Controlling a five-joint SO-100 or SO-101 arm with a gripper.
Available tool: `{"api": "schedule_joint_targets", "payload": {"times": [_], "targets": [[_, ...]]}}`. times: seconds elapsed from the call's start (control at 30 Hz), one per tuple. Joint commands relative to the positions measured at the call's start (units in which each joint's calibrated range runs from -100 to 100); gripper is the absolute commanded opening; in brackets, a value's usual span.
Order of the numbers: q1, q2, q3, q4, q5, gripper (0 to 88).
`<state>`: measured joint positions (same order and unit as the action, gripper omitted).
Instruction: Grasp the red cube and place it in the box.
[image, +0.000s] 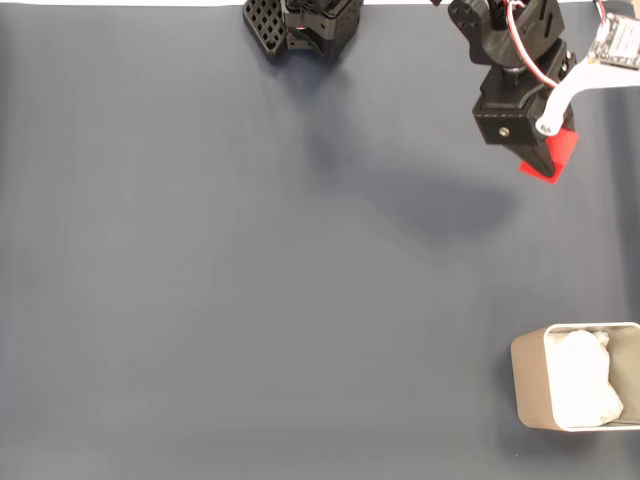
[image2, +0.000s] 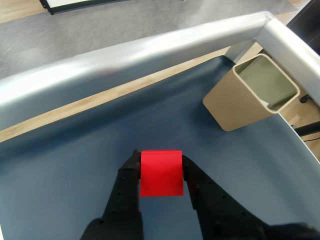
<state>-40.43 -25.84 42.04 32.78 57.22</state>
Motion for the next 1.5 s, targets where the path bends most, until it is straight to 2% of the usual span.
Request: {"api": "schedule_joint_targets", "payload": {"times": [0.0,1.03,1.47], "targets": [[1.7,0.6,-5.0,0.1,-0.6,7.5],[12.8,21.7,-38.1,0.3,-2.7,7.3],[14.4,32.1,-52.6,0.3,-3.7,7.3]]}}
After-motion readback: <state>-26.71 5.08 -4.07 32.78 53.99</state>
